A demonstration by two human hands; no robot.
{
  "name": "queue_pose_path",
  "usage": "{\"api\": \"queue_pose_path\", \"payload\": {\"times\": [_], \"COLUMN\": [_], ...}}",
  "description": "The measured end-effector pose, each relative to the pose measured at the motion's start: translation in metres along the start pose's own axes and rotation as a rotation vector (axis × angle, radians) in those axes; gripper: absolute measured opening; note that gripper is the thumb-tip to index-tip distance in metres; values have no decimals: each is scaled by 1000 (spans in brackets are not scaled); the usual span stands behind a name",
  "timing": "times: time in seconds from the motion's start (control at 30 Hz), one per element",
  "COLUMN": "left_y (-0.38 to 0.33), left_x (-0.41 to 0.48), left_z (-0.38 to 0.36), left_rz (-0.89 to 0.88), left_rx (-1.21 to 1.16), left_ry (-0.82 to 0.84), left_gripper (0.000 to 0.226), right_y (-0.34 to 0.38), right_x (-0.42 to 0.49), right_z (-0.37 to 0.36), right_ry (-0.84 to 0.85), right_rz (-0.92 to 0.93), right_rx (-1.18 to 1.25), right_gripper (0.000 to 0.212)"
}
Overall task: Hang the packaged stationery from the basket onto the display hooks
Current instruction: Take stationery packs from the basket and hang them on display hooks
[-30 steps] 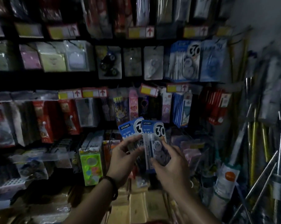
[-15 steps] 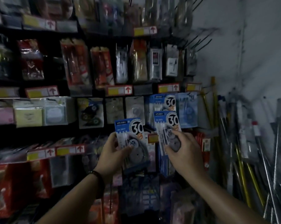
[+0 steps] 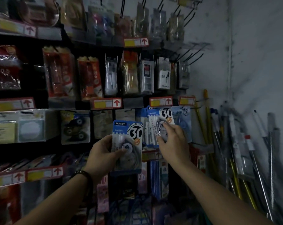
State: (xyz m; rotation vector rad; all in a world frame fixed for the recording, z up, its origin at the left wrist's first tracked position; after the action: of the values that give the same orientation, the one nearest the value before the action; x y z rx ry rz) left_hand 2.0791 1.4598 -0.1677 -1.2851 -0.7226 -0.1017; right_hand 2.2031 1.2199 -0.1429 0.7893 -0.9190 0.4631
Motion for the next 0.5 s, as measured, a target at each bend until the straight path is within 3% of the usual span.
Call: {"api": "queue_pose_path", "payload": {"times": [0.5], "left_y": [-3], "left_x": [8], "left_z": [-4], "left_rz": [31], "left_rx": [22], "left_ry": [31], "left_gripper": [35], "right_y": [-1], "right_x": [11], "right_z": [-17], "right_ry": [26], "right_rz": [-41], "right_rx": [-16], "right_gripper": [57]}}
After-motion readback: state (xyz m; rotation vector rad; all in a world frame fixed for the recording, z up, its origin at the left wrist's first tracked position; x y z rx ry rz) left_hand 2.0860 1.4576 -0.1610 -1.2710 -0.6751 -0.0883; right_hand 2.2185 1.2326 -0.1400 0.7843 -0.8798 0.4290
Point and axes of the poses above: each hand's wrist, its own x-axis towards the middle knuckle, its own z-axis out of the back of the hand, y = z × x, the point moved 8 cm from there along x, towards the middle knuckle, and after that the axes turned 1 degree about z, right-handed, at the moved point
